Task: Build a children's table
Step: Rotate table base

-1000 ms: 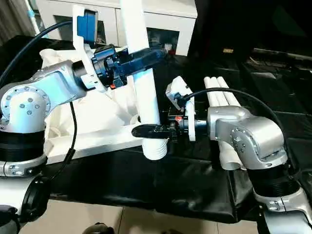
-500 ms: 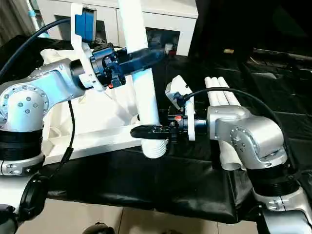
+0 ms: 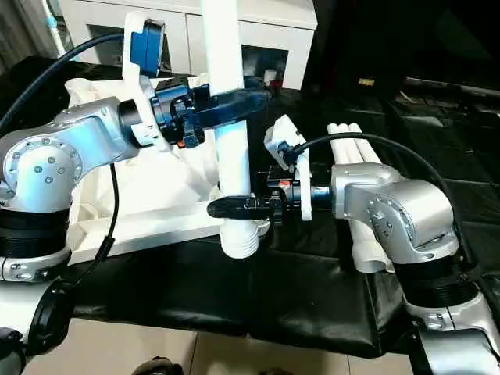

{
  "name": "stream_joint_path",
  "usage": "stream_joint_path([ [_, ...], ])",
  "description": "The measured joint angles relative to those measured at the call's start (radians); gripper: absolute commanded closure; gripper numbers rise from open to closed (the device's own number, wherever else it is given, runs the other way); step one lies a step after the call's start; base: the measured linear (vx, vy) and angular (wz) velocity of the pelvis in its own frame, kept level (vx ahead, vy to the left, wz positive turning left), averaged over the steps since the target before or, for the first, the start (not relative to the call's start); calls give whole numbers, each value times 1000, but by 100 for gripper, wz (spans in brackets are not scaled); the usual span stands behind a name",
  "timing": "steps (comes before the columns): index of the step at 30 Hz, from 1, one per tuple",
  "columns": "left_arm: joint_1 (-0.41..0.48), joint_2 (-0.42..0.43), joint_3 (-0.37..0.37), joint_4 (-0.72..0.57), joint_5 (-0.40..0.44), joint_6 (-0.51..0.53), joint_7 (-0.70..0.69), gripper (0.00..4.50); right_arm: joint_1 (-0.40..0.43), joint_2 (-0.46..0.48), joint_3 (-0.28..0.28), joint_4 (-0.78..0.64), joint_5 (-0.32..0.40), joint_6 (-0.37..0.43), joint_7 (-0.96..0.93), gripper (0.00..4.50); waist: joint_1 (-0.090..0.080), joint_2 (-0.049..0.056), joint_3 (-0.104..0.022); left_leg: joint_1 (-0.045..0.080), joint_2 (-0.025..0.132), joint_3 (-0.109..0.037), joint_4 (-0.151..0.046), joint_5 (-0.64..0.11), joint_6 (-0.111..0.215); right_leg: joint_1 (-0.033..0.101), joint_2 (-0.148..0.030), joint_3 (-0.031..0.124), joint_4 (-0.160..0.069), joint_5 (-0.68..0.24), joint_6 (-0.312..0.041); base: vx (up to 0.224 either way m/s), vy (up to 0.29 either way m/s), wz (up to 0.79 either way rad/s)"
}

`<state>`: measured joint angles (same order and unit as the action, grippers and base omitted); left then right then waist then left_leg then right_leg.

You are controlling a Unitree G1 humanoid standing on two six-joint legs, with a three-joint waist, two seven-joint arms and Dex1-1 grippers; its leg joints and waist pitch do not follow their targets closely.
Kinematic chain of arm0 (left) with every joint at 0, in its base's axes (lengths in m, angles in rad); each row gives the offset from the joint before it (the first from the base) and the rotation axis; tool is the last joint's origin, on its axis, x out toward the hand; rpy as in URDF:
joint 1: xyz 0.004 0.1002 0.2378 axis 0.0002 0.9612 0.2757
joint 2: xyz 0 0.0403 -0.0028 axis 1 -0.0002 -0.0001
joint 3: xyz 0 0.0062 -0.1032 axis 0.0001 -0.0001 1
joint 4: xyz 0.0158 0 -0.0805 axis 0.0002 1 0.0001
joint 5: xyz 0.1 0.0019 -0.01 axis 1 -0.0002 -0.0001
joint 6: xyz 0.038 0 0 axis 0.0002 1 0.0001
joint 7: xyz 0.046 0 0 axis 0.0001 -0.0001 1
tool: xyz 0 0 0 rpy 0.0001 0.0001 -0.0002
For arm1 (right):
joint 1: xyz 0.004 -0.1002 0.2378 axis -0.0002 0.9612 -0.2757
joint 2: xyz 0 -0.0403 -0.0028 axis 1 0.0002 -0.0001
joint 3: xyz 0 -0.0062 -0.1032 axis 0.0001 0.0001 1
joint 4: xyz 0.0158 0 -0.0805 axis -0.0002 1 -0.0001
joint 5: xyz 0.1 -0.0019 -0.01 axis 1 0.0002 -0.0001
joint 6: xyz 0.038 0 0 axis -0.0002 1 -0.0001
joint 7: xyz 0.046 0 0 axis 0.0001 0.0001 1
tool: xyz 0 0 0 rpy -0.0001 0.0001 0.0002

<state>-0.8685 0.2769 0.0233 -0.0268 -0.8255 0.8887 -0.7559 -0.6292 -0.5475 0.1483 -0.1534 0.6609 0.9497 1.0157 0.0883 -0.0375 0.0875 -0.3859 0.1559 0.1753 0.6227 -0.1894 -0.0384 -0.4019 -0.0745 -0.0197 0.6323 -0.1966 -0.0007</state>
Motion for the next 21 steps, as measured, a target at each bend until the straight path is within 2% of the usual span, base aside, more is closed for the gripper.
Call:
stream_joint_path([
  [21,0,-4,-1,0,-1,0,-4,273,3,-5,32,0,-4,2,9,181,0,0,0,0,0,0,0,0,0,0,0,0,0,0,0,0,0,0],
])
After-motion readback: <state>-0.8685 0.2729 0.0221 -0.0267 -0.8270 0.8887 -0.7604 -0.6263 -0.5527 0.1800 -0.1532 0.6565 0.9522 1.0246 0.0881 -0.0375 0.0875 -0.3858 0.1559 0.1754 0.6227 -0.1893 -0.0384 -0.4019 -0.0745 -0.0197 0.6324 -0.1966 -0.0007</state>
